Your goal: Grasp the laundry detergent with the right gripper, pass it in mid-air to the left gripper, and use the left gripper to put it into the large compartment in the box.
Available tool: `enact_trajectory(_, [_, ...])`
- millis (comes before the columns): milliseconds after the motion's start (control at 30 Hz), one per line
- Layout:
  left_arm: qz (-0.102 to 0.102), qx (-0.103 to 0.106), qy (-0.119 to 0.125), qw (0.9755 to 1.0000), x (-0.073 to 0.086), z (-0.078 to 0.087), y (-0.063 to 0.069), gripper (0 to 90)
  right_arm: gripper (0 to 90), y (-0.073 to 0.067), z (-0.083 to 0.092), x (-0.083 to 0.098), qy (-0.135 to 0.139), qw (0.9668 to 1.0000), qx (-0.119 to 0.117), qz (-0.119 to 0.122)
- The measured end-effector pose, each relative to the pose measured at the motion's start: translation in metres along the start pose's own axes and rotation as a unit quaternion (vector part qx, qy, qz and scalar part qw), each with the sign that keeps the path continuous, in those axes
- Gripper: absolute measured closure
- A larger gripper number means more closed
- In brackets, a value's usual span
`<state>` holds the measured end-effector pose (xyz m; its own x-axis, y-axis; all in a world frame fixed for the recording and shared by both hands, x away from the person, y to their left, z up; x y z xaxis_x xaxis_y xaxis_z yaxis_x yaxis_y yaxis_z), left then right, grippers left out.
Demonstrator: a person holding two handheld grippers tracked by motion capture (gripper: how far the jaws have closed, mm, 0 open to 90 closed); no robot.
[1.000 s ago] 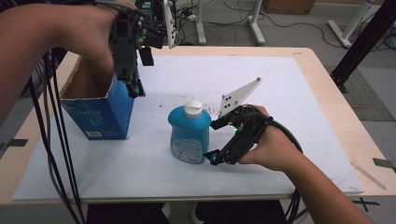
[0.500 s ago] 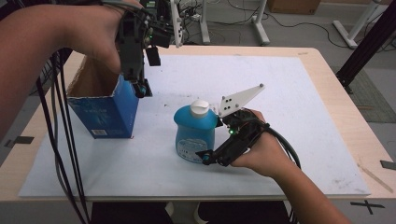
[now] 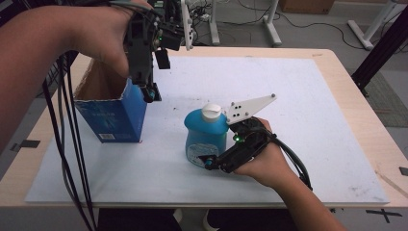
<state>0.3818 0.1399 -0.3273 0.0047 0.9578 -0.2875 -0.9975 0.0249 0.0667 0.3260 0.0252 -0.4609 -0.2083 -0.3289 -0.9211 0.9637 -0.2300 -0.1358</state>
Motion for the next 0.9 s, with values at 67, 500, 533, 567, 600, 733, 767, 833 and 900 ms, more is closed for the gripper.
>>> enact_trajectory(67, [0.0,0.0,-0.002,1.0,0.0006,-0.0003,-0.0005,1.7,14.5,-0.0007,-0.0007,0.0002,0.0,1.0,-0.001,0.0])
enact_trajectory(500, [0.004,0.002,-0.004,1.0,0.001,-0.0018,-0.0012,1.7,24.5,-0.0011,-0.0046,-0.0011,0.019,0.9998,-0.001,0.004])
enact_trajectory(533, [0.004,0.002,-0.004,1.0,0.0011,-0.0019,-0.0014,1.7,25.7,-0.0012,-0.0044,-0.0017,0.021,0.9998,-0.001,0.006])
enact_trajectory(567, [0.004,0.002,-0.004,1.0,0.0012,-0.0018,-0.0015,1.7,26.1,-0.0013,-0.0042,-0.0023,0.024,0.9997,-0.002,0.006])
enact_trajectory(600, [0.003,0.002,-0.005,1.0,0.0014,-0.0018,-0.0019,1.7,26.1,-0.0013,-0.0042,-0.0027,0.025,0.9997,-0.003,0.007])
enact_trajectory(733, [0.005,0.003,-0.005,1.0,0.0014,-0.0026,-0.0022,1.7,28.1,-0.001,-0.004,-0.0027,0.025,0.9996,-0.003,0.009])
enact_trajectory(767, [0.005,0.003,-0.007,1.0,0.0014,-0.0029,-0.0025,1.7,29.3,-0.0012,-0.004,-0.0026,0.026,0.9996,-0.003,0.01])
enact_trajectory(833, [0.005,0.003,-0.006,1.0,0.0013,-0.0034,-0.0029,1.7,30.0,-0.0014,-0.0041,-0.003,0.028,0.9996,-0.005,0.009])
enact_trajectory(900, [0.004,0.004,-0.007,1.0,0.0012,-0.0036,-0.0032,1.7,31.2,-0.0007,-0.0037,-0.0037,0.031,0.9995,-0.004,0.007])
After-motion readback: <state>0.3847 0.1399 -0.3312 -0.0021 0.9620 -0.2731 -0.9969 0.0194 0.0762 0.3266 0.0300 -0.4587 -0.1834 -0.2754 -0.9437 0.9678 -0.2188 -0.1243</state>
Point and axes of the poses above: each handheld gripper's, and its own axes: z roughly backward along the jaws, x roughly out of its underside, y roughly to its right, the point moved 10 cm from there along -z, roughly forward along the jaws, and after that the axes turned 10 degrees about y, right-handed, at the moved point
